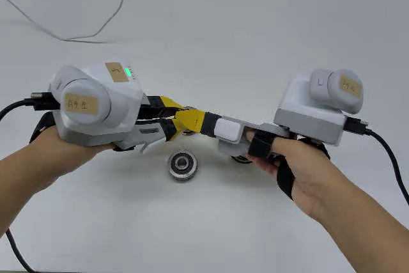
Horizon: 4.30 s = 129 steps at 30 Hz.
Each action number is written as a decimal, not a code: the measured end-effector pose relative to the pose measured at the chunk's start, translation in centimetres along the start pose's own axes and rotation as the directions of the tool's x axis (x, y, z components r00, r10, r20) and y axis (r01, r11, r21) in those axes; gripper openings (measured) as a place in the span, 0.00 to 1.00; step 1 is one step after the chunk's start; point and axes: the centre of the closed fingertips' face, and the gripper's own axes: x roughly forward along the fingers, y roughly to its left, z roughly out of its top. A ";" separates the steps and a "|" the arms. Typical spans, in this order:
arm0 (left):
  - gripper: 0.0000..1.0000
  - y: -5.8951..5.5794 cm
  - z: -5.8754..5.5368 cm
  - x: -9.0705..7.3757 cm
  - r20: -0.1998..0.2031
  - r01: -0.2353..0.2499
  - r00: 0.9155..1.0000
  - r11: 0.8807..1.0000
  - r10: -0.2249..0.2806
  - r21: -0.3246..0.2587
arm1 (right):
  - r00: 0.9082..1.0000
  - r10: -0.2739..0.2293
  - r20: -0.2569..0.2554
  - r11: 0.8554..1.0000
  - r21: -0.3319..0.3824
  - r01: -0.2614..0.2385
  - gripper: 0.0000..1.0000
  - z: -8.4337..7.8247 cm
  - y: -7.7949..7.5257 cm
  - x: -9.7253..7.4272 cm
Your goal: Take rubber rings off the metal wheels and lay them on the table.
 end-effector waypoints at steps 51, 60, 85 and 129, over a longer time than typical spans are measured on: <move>0.12 0.2 -0.1 0.0 -0.007 -0.001 1.000 1.000 0.001 -0.004 | 0.992 -0.128 -0.016 0.990 0.057 0.128 0.00 0.0 -2.0 0.0; 0.12 0.2 -0.1 0.0 -0.006 -0.002 1.000 1.000 0.002 -0.002 | 0.991 -0.130 -0.017 0.991 -0.007 0.130 0.00 0.1 -1.8 0.0; 0.12 0.0 -0.1 -0.1 -0.003 -0.003 1.000 1.000 0.003 0.001 | 0.997 -0.062 -0.050 0.994 -0.091 0.058 0.00 -0.2 -0.2 0.2; 0.17 1.9 1.0 -5.4 0.049 -0.143 0.988 0.986 0.147 -0.086 | 0.999 -0.019 0.037 1.000 0.023 0.018 0.01 1.3 2.3 0.0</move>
